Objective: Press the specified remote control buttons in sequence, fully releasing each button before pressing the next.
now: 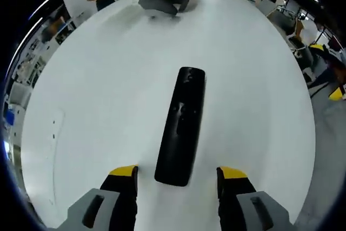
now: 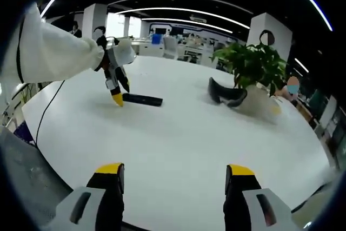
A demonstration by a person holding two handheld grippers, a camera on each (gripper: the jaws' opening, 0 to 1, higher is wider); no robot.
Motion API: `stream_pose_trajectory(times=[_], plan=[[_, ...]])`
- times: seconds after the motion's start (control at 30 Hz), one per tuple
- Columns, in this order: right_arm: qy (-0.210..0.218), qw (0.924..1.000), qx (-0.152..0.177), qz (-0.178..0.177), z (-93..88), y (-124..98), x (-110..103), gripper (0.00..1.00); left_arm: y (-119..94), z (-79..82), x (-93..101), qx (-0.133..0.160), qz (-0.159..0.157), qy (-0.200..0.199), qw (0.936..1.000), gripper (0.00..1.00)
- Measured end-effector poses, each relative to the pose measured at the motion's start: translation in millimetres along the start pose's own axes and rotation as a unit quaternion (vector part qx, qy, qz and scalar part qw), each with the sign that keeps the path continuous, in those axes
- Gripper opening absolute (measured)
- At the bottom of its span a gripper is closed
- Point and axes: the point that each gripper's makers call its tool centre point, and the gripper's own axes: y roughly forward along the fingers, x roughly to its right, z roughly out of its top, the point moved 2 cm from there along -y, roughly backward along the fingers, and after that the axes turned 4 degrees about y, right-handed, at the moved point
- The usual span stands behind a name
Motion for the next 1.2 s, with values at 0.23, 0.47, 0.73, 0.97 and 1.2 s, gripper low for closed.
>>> stream_pose_trajectory(times=[0.23, 0.47, 0.73, 0.97, 1.2], plan=[[-0.001, 1.0000, 0.001, -0.001, 0.5, 0, 1, 0.75, 0, 1.4, 3.0, -0.020, -0.005, 0.011, 0.9997, 0.57], [0.003, 1.0000, 0.008, -0.004, 1.8, -1, 3, 0.74, 0, 1.6, 2.9, -0.024, -0.008, 0.019, 0.9995, 0.52], [0.003, 0.9999, 0.012, -0.003, 3.0, -2, 2, 0.71, -1, 3.4, 11.1, -0.029, -0.011, 0.048, 0.9984, 0.29], [0.004, 0.9999, 0.013, 0.001, 4.0, -2, 1, 0.71, -3, 2.2, 14.8, -0.014, 0.001, 0.042, 0.9990, 0.23], [0.002, 0.9999, 0.012, 0.004, 4.1, -2, 0, 0.70, -4, 1.0, 23.1, -0.009, 0.006, 0.031, 0.9995, 0.23]])
